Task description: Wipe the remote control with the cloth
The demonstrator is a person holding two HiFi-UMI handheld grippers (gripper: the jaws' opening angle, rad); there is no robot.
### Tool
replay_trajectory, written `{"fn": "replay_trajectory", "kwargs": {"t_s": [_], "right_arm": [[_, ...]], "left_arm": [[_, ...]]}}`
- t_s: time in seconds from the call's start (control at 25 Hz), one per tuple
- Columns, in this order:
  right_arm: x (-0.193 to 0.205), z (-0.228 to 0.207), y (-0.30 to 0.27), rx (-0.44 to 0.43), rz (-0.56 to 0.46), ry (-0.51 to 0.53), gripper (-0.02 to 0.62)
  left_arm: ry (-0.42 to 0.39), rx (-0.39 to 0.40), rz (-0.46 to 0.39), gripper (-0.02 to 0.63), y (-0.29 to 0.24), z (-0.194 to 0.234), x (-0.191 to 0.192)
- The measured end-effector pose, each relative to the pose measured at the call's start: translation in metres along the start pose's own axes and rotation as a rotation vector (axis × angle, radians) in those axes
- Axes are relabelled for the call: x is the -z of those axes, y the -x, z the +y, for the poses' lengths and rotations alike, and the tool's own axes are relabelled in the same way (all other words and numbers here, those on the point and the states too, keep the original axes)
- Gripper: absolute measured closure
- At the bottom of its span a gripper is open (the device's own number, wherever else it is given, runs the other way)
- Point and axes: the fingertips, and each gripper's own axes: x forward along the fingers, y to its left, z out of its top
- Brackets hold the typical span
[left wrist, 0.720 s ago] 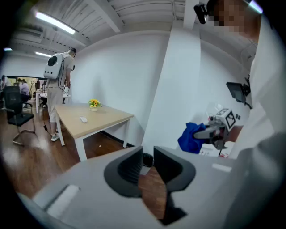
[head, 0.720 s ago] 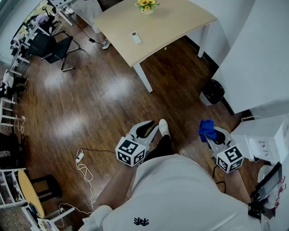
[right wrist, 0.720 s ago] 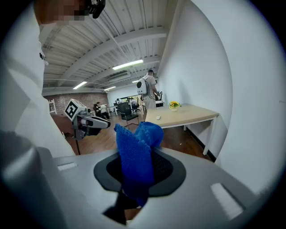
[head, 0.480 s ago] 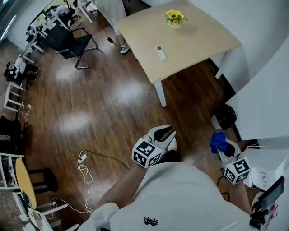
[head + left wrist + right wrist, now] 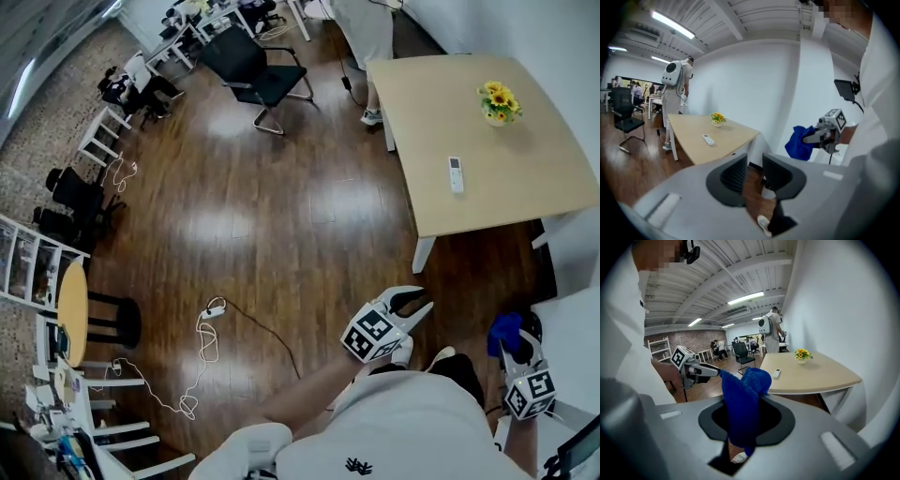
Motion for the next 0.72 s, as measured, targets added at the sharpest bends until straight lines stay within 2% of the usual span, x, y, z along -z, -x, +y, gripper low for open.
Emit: {"fn": "replay_trajectory", "kwargs": {"t_s": [0.24, 0.44, 0.72], "right_arm": [[-0.018, -0.037, -0.050, -0.066, 0.020, 0.038, 0.518], [-0.051, -0.078, -0.116, -0.126, -0.029, 0.059, 0.518], [-0.092, -0.170, -0.145, -0.203, 0.003, 0.090, 0.518]], "left_arm": [[0.057, -0.072, 0.009, 0.486, -0.014, 0.036, 0.005], [0.059, -0.157, 0.023, 0.463, -0.042, 0.094, -0.006], [0.122, -0.262, 0.059, 0.415, -0.138, 0.131, -0.045]]}}
